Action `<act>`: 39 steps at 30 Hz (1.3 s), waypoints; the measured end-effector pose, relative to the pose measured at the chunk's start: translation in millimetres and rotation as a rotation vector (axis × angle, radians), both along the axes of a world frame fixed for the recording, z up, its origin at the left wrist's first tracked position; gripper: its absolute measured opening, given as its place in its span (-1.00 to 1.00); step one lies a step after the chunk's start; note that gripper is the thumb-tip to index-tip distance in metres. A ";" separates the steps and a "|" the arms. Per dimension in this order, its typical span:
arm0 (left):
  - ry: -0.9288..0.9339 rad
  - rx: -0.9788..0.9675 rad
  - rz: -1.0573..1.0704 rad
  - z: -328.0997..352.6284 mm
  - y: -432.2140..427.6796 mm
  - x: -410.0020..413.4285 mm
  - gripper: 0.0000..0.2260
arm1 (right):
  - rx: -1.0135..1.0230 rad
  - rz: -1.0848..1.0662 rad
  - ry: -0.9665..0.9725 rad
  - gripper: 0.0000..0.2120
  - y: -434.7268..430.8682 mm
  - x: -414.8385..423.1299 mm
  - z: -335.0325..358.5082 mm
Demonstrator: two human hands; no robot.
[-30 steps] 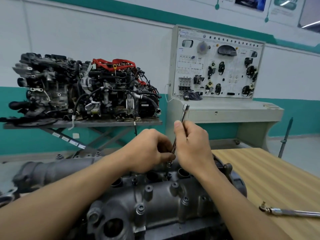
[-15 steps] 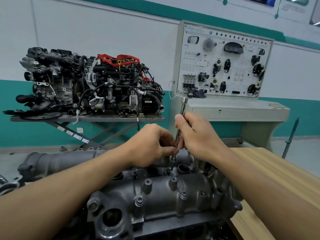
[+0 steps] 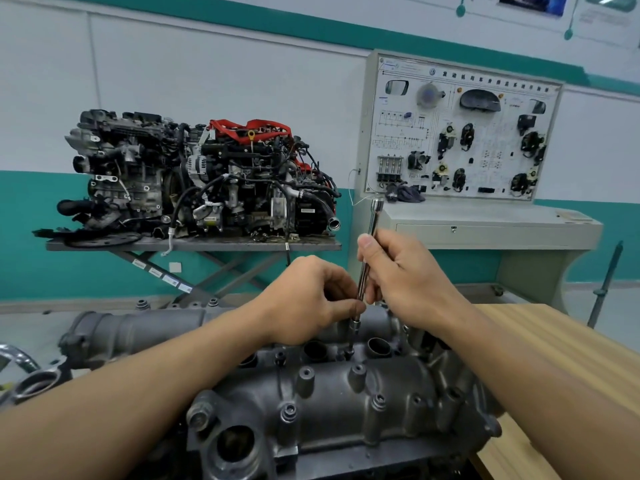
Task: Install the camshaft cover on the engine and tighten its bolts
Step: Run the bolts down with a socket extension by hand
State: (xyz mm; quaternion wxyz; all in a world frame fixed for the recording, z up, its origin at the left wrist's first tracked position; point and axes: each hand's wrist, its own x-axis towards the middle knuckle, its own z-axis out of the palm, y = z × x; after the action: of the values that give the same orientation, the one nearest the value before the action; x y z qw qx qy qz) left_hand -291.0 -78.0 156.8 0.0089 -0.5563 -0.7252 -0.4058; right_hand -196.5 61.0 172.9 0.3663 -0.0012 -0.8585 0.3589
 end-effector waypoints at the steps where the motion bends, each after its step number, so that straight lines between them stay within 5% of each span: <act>1: -0.005 0.001 0.005 -0.5 0.0 -0.1 -0.92 | -0.018 0.011 -0.009 -0.62 0.7 0.3 -0.3; 29: -0.033 0.084 -0.045 -6.7 2.3 0.6 -0.84 | -0.307 0.285 -0.026 -0.80 -0.6 12.1 -0.4; 34: -0.040 0.088 -0.057 -6.2 1.5 0.6 -0.84 | -0.314 0.320 -0.036 -0.65 0.4 14.4 0.5; 39: -0.076 0.073 -0.103 -6.7 1.4 1.6 -0.84 | -0.279 0.338 -0.054 -0.85 3.0 16.6 -1.2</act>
State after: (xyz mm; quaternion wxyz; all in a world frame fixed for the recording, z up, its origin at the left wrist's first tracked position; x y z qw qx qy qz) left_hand -289.4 -76.6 150.0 -0.0193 -0.5763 -0.6800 -0.4529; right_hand -179.9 63.9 171.8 0.2743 0.0824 -0.7981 0.5301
